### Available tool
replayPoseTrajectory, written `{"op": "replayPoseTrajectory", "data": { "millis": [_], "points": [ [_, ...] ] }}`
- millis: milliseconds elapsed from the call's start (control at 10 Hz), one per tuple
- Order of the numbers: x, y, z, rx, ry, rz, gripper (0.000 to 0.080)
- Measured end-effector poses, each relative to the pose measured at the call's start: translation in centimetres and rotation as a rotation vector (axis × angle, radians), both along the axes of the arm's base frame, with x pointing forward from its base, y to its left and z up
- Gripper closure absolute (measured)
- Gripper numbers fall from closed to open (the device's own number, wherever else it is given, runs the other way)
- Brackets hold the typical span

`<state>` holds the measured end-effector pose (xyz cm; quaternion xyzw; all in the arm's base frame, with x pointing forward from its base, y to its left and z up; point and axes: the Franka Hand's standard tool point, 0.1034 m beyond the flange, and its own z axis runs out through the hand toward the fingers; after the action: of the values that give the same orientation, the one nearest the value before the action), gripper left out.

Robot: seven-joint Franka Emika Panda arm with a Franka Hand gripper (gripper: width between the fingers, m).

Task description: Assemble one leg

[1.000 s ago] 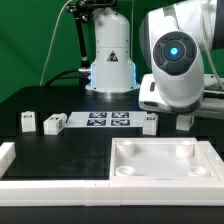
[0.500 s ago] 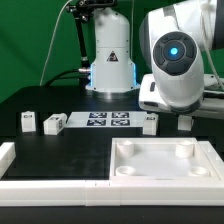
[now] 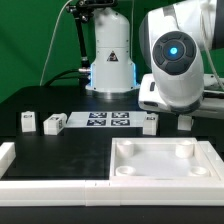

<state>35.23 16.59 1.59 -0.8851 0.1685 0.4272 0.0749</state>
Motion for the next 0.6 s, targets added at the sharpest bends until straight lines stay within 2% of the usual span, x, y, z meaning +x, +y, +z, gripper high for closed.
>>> {"op": "replayPoseTrajectory", "data": {
  "millis": [100, 300, 400, 600],
  "points": [
    [0.4, -0.5, 1.0, 0.024, 0.002, 0.010, 0.0512],
    [1.0, -1.6, 4.2, 0.050, 0.033, 0.011, 0.0512],
    [1.6, -1.8, 5.0, 0.058, 0.041, 0.007, 0.0512],
    [1.8, -1.7, 4.7, 0.054, 0.023, 0.005, 0.0512]
  ]
}}
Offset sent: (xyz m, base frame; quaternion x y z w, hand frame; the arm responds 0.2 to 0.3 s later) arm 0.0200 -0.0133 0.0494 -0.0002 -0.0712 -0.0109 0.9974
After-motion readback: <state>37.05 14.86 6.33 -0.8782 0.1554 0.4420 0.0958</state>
